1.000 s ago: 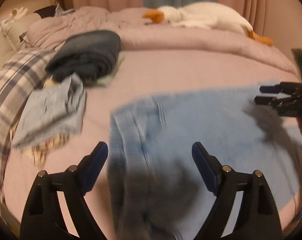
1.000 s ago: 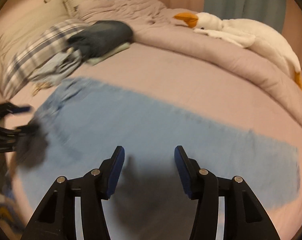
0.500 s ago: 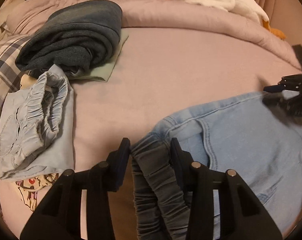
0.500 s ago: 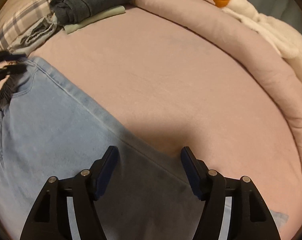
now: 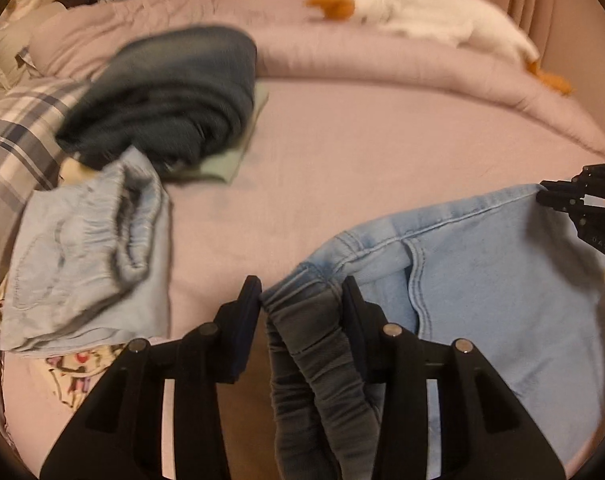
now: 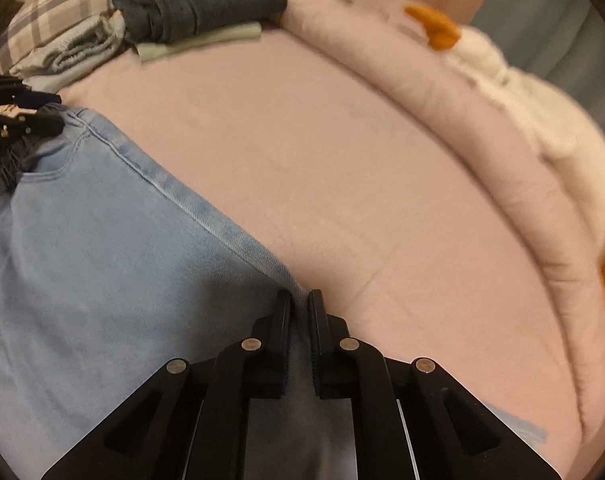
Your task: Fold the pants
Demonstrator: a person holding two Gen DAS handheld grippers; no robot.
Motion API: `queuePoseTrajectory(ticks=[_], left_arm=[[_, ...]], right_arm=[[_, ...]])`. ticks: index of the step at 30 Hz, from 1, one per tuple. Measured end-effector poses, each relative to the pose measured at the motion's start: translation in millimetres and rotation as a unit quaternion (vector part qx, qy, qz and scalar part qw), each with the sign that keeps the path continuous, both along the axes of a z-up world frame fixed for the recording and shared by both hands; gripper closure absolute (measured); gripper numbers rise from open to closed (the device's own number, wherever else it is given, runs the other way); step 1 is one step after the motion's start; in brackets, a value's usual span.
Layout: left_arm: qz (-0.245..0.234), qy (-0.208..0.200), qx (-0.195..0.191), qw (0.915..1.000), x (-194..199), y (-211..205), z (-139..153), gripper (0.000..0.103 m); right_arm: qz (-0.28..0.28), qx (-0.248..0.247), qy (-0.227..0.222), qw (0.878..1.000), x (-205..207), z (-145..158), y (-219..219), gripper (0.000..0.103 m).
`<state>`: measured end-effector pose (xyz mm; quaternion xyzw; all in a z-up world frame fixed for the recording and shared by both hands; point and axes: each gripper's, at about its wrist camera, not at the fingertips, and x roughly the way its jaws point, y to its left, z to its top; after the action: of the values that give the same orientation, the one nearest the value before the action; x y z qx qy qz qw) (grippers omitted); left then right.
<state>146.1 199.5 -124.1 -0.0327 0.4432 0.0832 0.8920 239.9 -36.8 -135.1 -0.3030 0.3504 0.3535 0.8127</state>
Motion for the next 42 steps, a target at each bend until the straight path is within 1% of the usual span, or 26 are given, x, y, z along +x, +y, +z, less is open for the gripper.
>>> queuePoseTrajectory(ticks=[4, 7, 9, 11, 13, 14, 15, 17, 18, 20, 22, 24, 26, 27, 29, 30, 31, 32, 33, 34, 36, 38, 39, 40, 41, 42], left_arm=[[-0.013, -0.038, 0.004, 0.9992, -34, -15, 27, 0.063], [-0.033, -0.069, 0.009, 0.997, -67, -30, 44, 0.063], [-0.049, -0.088, 0.014, 0.9948, -86, -39, 50, 0.063], [-0.059, -0.105, 0.018, 0.9925, -112, -50, 51, 0.063], [-0.064, -0.111, 0.026, 0.9914, -130, -58, 46, 0.063], [-0.065, -0.113, 0.029, 0.9911, -145, -65, 42, 0.063], [-0.066, -0.11, 0.028, 0.9913, -151, -65, 37, 0.063], [-0.058, -0.096, 0.021, 0.9935, -167, -68, 22, 0.063], [-0.043, -0.081, 0.011, 0.9957, -174, -65, 12, 0.061], [-0.008, -0.051, -0.017, 0.9985, -185, -56, -5, 0.062], [0.037, -0.039, -0.059, 0.9968, -201, -43, -16, 0.063], [0.072, -0.041, -0.12, 0.9893, -215, -33, -22, 0.063], [0.091, -0.058, -0.183, 0.9771, -224, -29, -24, 0.063], [0.094, -0.07, -0.221, 0.9682, -227, -28, -23, 0.063], [0.096, -0.092, -0.295, 0.9461, -229, -25, -23, 0.063], [0.098, -0.103, -0.334, 0.9319, -230, -23, -25, 0.063], [0.106, -0.111, -0.362, 0.9193, -230, -21, -27, 0.062], [0.111, -0.114, -0.379, 0.9117, -228, -22, -28, 0.061], [0.12, -0.109, -0.391, 0.906, -222, -21, -30, 0.06], [0.131, -0.1, -0.395, 0.904, -216, -22, -33, 0.06], [0.137, -0.089, -0.399, 0.9021, -205, -24, -35, 0.06], [0.151, -0.08, -0.403, 0.8989, -198, -22, -37, 0.062], [0.166, -0.075, -0.404, 0.8961, -195, -20, -37, 0.065], [0.177, -0.078, -0.399, 0.8964, -195, -20, -35, 0.079], [0.182, -0.082, -0.394, 0.897, -195, -19, -32, 0.08], [0.183, -0.088, -0.396, 0.8955, -196, -17, -29, 0.08]], right_arm=[[-0.015, 0.059, -0.029, 0.998, -30, 38, -26, 0.096], [-0.018, 0.082, -0.071, 0.994, -63, 60, -44, 0.096], [-0.017, 0.086, -0.094, 0.992, -89, 68, -57, 0.096], [-0.018, 0.093, -0.099, 0.991, -110, 70, -68, 0.096], [-0.023, 0.101, -0.099, 0.99, -133, 69, -80, 0.096], [-0.024, 0.103, -0.097, 0.99, -144, 66, -85, 0.096], [-0.023, 0.101, -0.099, 0.99, -160, 62, -89, 0.096], [-0.023, 0.097, -0.094, 0.991, -180, 54, -94, 0.096], [-0.021, 0.093, -0.093, 0.991, -192, 47, -96, 0.096], [-0.018, 0.089, -0.08, 0.993, -210, 36, -99, 0.096], [-0.018, 0.082, -0.063, 0.995, -222, 19, -98, 0.096], [-0.019, 0.066, -0.051, 0.996, -231, -1, -94, 0.096], [-0.023, 0.055, -0.036, 0.998, -232, -19, -90, 0.096], [-0.025, 0.053, -0.029, 0.998, -231, -26, -88, 0.096], [-0.031, 0.044, -0.028, 0.998, -229, -36, -82, 0.096], [-0.033, 0.044, -0.029, 0.998, -230, -38, -80, 0.096], [-0.036, 0.046, -0.03, 0.998, -227, -37, -79, 0.096], [-0.039, 0.049, -0.029, 0.998, -226, -36, -79, 0.096], [-0.041, 0.054, -0.028, 0.997, -223, -34, -80, 0.096], [-0.043, 0.058, -0.026, 0.997, -221, -32, -80, 0.096], [-0.045, 0.062, -0.025, 0.997, -218, -31, -81, 0.096], [-0.045, 0.062, -0.028, 0.997, -220, -32, -80, 0.096], [-0.047, 0.062, -0.029, 0.997, -222, -34, -80, 0.096], [-0.048, 0.064, -0.029, 0.996, -226, -35, -80, 0.096], [-0.05, 0.065, -0.03, 0.996, -232, -36, -80, 0.096], [-0.052, 0.069, -0.032, 0.996, -232, -35, -80, 0.096]])
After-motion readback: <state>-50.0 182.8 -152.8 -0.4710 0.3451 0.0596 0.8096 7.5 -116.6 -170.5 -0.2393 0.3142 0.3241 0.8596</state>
